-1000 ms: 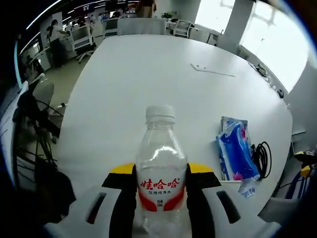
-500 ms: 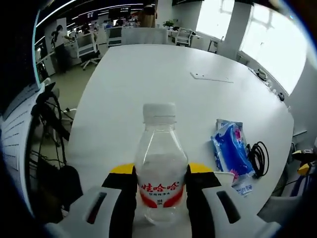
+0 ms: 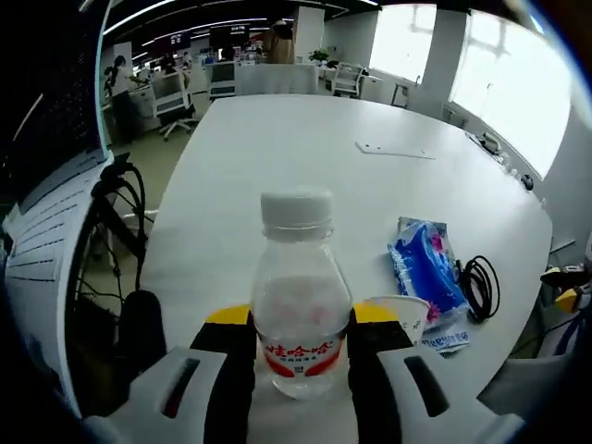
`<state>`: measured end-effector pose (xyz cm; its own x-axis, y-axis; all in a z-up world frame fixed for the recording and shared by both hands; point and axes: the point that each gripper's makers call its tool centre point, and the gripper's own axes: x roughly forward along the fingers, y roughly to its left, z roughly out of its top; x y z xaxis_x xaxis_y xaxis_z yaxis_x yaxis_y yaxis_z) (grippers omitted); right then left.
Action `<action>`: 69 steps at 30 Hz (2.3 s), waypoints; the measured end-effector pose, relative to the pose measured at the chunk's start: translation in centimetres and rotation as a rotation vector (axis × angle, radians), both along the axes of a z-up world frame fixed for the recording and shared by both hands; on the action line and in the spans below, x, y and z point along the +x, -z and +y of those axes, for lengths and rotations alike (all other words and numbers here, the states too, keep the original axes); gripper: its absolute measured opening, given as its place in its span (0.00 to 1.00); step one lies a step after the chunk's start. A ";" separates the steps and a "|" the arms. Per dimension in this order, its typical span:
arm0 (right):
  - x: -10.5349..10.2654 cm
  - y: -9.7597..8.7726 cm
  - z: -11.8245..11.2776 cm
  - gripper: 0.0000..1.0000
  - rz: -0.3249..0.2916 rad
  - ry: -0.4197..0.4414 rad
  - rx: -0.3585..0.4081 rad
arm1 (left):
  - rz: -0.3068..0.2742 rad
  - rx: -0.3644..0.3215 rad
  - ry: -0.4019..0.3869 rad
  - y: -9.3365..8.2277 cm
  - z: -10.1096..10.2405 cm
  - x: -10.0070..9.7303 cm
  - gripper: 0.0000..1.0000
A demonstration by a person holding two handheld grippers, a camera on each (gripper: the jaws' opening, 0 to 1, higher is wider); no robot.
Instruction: Arrange the tabletop items into an orderly group along one side of the table until the central work area is clear of visible clutter.
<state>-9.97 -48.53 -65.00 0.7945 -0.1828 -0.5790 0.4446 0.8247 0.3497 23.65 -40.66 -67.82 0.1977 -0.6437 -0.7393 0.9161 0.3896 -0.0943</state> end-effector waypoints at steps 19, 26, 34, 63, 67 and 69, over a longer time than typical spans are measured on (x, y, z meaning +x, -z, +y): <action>0.1 0.1 0.8 0.47 0.002 -0.019 -0.004 | -0.044 -0.004 -0.026 -0.3 2.9 -1.7 0.37; -0.1 0.7 1.6 0.47 0.011 -0.030 0.009 | -0.067 0.006 -0.024 -0.1 3.7 -2.2 0.37; 0.6 0.4 1.7 0.47 0.012 -0.049 0.004 | -0.083 0.012 -0.031 0.3 4.5 -2.7 0.37; -0.3 0.2 1.3 0.47 -0.002 -0.020 0.005 | -0.090 0.001 -0.116 0.8 4.0 -2.0 0.37; -0.4 0.2 1.5 0.47 -0.002 -0.017 0.008 | -0.088 -0.003 -0.126 0.8 3.7 -1.9 0.37; -0.5 0.2 1.5 0.47 -0.004 -0.013 0.008 | -0.087 -0.004 -0.130 0.8 3.6 -1.8 0.37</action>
